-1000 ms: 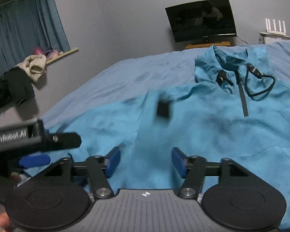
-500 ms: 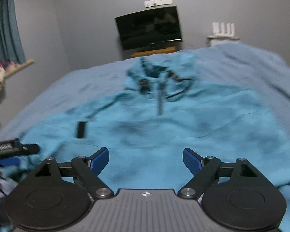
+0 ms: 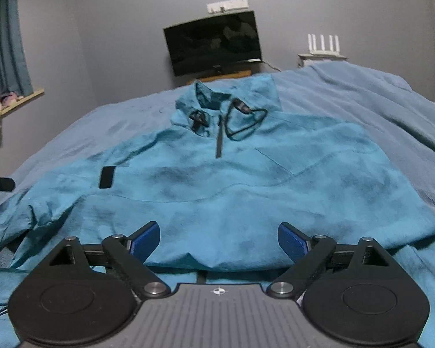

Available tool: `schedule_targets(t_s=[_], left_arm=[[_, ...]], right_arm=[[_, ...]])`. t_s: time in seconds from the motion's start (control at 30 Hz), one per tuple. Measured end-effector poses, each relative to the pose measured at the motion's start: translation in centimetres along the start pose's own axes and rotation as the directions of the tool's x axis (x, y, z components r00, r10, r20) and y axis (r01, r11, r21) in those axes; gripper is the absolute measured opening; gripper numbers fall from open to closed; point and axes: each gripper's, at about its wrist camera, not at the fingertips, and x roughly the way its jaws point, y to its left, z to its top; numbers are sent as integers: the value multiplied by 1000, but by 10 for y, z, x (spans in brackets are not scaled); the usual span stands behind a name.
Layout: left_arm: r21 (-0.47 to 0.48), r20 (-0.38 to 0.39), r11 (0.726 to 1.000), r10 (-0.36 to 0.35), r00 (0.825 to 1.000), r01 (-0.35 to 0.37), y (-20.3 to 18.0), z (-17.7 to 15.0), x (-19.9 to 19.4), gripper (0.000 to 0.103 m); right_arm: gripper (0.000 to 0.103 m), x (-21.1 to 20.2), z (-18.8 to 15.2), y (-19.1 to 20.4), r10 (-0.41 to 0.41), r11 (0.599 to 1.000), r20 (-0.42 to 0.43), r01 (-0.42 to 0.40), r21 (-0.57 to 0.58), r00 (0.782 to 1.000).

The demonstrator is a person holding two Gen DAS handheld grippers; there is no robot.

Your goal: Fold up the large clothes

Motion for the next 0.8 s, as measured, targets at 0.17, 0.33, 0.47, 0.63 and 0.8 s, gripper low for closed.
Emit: schedule_targets(t_s=[0.17, 0.33, 0.47, 0.63, 0.8], left_arm=[[-133, -8, 971, 201, 980, -200, 74, 14, -8, 103], [-295, -33, 892, 349, 937, -343, 134, 9, -10, 103], [-396, -42, 856, 343, 938, -331, 155, 2, 2, 103], [-443, 42, 855, 321, 946, -270, 160, 4, 9, 103], [-553, -47, 802, 239, 970, -225, 176, -7, 33, 75]], right_arm=[[91, 0, 2, 2, 16, 1000, 5, -16, -7, 1000], [91, 3, 3, 4, 24, 1000, 11, -24, -16, 1000], [91, 4, 3, 6, 32, 999, 16, -31, -17, 999], [91, 6, 4, 5, 38, 999, 16, -38, -8, 999], [91, 10, 3, 7, 46, 999, 10, -46, -24, 999]])
